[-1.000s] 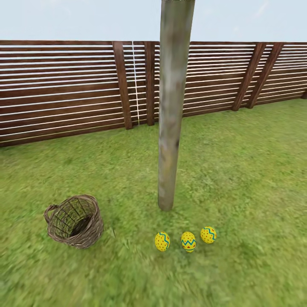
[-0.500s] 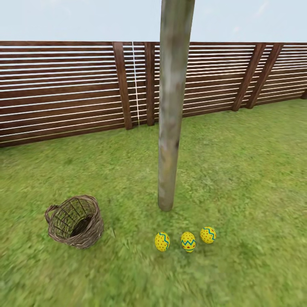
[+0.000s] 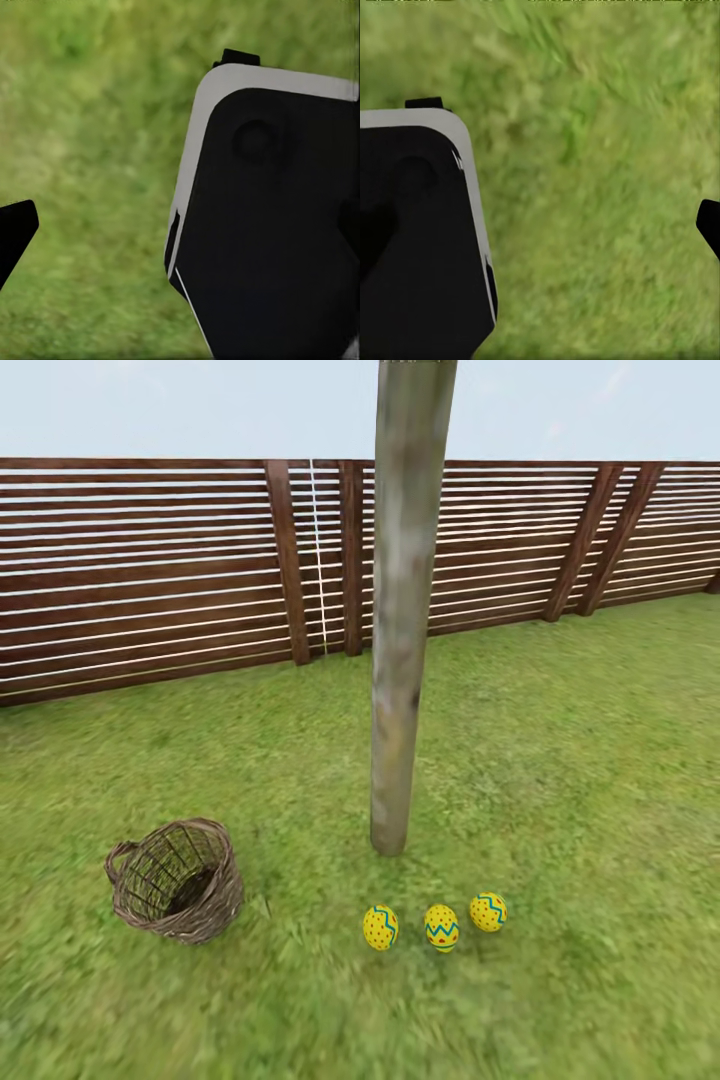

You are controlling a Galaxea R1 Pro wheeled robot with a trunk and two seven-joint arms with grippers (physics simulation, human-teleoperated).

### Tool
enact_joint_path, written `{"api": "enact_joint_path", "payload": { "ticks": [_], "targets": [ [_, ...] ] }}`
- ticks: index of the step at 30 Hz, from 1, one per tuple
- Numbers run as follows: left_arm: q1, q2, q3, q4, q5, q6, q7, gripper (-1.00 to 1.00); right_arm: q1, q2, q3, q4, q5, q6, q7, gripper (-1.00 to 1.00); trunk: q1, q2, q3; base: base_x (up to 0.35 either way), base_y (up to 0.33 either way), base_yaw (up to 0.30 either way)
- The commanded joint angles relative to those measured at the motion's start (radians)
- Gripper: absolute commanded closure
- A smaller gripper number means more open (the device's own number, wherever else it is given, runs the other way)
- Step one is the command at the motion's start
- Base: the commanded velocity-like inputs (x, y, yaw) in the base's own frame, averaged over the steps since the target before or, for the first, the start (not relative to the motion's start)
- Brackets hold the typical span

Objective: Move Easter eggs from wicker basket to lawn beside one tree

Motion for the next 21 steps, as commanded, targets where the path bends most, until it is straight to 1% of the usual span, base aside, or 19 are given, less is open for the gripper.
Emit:
{"api": "enact_joint_path", "payload": {
  "ticks": [1,5,21],
  "targets": [
    [0.000,-0.004,0.003,0.001,0.002,-0.004,0.001,-1.00,0.001,0.000,0.008,-0.001,-0.007,-0.003,-0.004,-1.00,0.000,-0.001,0.001,0.000,0.000,0.000],
    [0.000,-0.009,0.003,0.001,0.001,-0.005,0.001,-1.00,0.002,0.001,0.008,0.000,-0.007,-0.004,-0.004,-1.00,0.000,-0.001,0.007,0.000,0.000,0.000],
    [0.000,-0.011,0.002,0.000,0.001,-0.005,0.001,-1.00,0.006,-0.002,0.008,0.000,-0.009,-0.006,-0.005,-1.00,0.000,-0.001,0.032,0.000,0.000,0.000]
  ]
}}
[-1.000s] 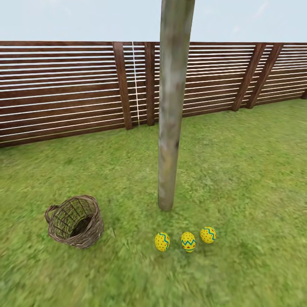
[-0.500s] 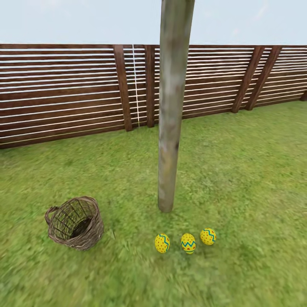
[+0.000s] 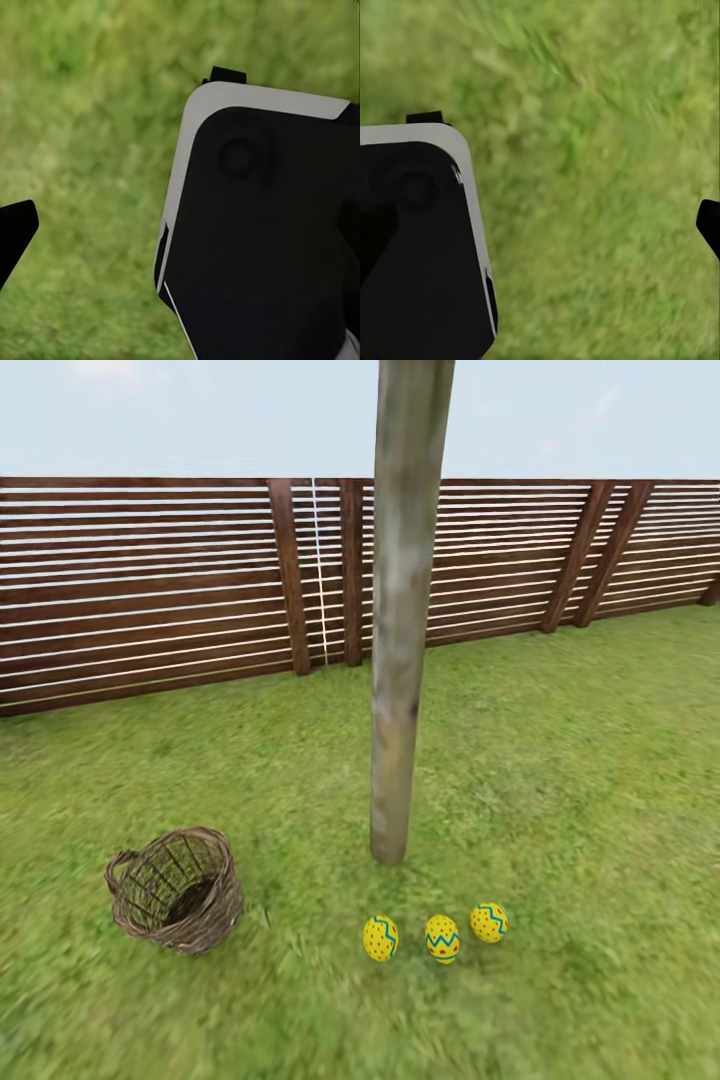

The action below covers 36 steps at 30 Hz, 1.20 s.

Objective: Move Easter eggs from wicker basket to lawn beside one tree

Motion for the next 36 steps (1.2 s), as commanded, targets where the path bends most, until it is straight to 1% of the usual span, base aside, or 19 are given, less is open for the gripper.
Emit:
{"api": "enact_joint_path", "payload": {
  "ticks": [1,5,9,11,22,36],
  "targets": [
    [-0.001,0.000,0.002,0.002,0.001,-0.003,0.001,-1.00,0.000,-0.001,0.008,-0.001,-0.007,-0.001,-0.004,-1.00,0.000,-0.001,0.001,0.000,0.000,0.000],
    [-0.001,-0.005,0.003,0.002,0.004,-0.003,0.001,-1.00,0.002,0.001,0.008,-0.001,-0.006,-0.001,-0.003,-1.00,0.000,-0.001,0.007,0.000,0.000,0.000],
    [-0.001,-0.021,0.006,0.002,0.007,-0.002,0.001,-1.00,0.003,0.000,0.008,-0.001,-0.007,-0.001,-0.004,-1.00,0.000,-0.001,0.014,0.000,0.000,0.000],
    [-0.001,-0.025,0.007,0.003,0.008,-0.003,0.001,-1.00,0.003,0.000,0.008,-0.001,-0.007,-0.001,-0.004,-1.00,0.000,-0.001,0.017,0.000,0.000,0.000],
    [0.000,-0.030,0.008,0.004,0.005,-0.001,0.001,-1.00,0.003,-0.002,0.008,-0.001,-0.007,-0.001,-0.004,-1.00,0.000,-0.001,0.035,0.000,0.000,0.000],
    [0.002,-0.030,0.008,0.004,0.001,0.001,0.001,-1.00,0.003,0.001,0.008,-0.002,-0.007,0.000,-0.003,-1.00,-0.054,0.097,0.099,0.000,0.000,0.000]
  ]
}}
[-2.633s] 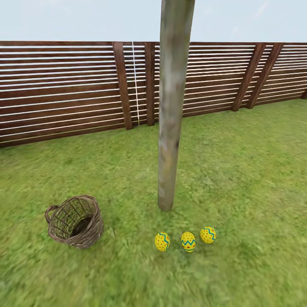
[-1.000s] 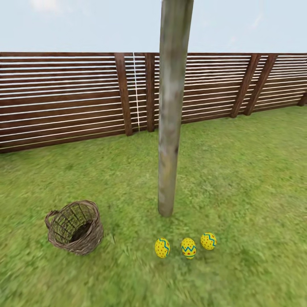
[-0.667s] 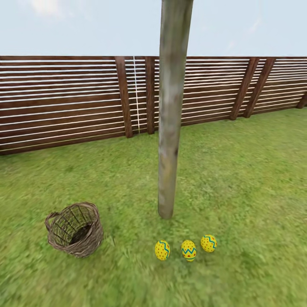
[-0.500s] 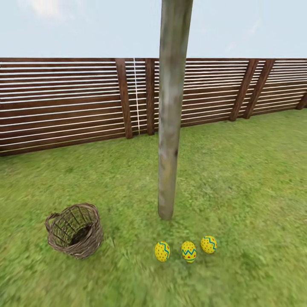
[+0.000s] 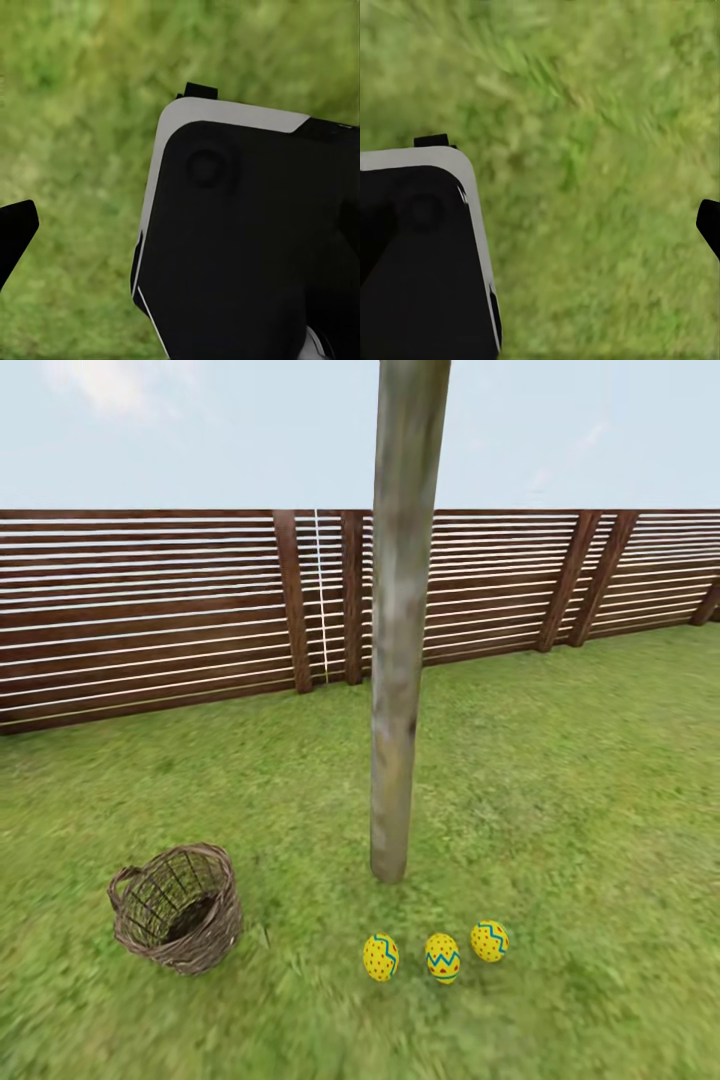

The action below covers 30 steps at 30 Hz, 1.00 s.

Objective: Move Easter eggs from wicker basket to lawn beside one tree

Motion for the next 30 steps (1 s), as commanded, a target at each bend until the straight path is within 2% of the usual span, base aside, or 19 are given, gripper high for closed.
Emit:
{"api": "enact_joint_path", "payload": {
  "ticks": [1,16,30],
  "targets": [
    [-0.001,0.000,0.002,0.001,0.001,-0.004,0.001,-1.00,0.000,0.000,0.008,-0.001,-0.008,-0.001,-0.004,-1.00,-0.004,0.007,0.003,0.000,0.000,0.000],
    [0.001,0.000,-0.002,0.001,0.001,-0.003,0.001,-1.00,0.000,0.001,0.008,-0.001,-0.007,-0.001,-0.004,-1.00,-0.061,0.112,0.051,0.000,0.000,0.001],
    [0.001,0.000,-0.002,0.001,0.001,-0.002,0.001,-1.00,0.000,0.001,0.008,-0.001,-0.008,-0.001,-0.004,-1.00,-0.115,0.210,0.114,0.000,0.000,0.085]
  ]
}}
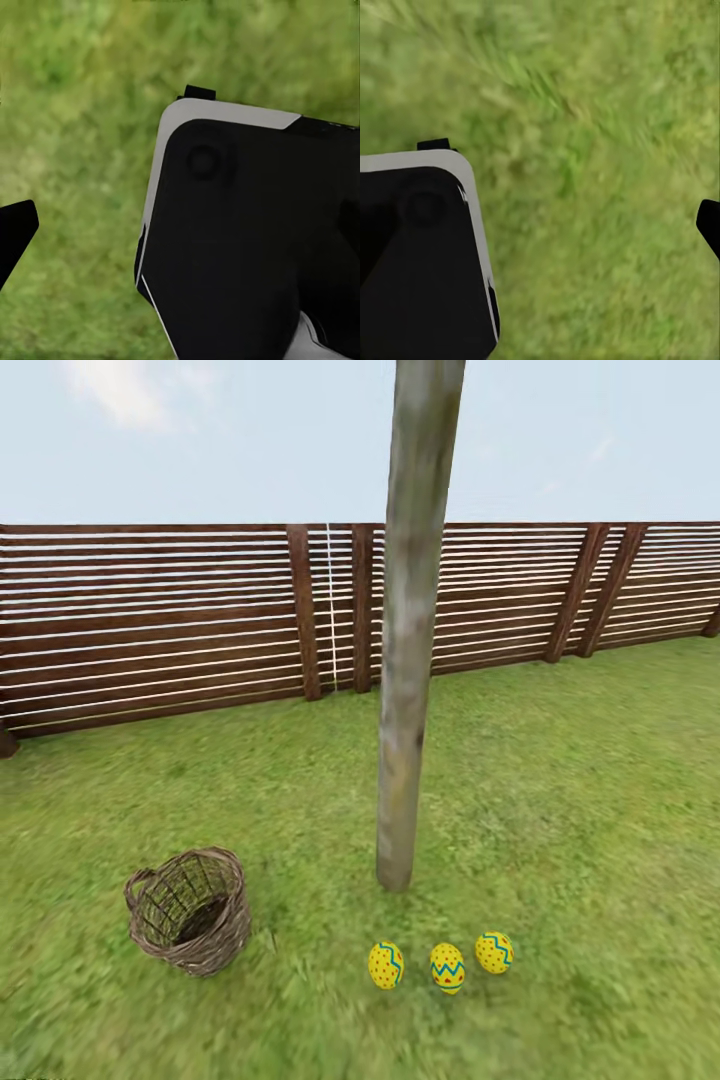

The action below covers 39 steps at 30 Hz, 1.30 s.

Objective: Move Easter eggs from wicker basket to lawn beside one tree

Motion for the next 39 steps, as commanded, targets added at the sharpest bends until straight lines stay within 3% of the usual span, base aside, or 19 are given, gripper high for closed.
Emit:
{"api": "enact_joint_path", "payload": {
  "ticks": [1,16,28,39],
  "targets": [
    [-0.001,0.000,0.003,0.001,0.001,-0.004,0.001,-1.00,0.000,0.000,0.009,-0.001,-0.007,-0.002,-0.004,-1.00,-0.004,0.006,0.003,0.000,0.000,0.114],
    [0.000,-0.001,0.001,0.001,0.001,-0.004,0.001,-1.00,0.000,-0.002,0.008,0.000,-0.007,0.002,-0.003,-1.00,-0.061,0.111,0.073,0.000,0.000,0.117],
    [-0.001,-0.001,0.001,0.001,0.001,-0.004,0.001,-1.00,0.000,-0.002,0.008,0.000,-0.007,0.004,-0.003,-1.00,-0.107,0.195,0.114,0.000,0.000,-0.001],
    [-0.001,0.010,0.002,0.001,0.004,-0.003,0.002,-1.00,0.000,-0.006,0.009,-0.001,-0.001,0.004,-0.001,-1.00,-0.107,0.195,0.115,0.000,0.000,-0.007]
  ]
}}
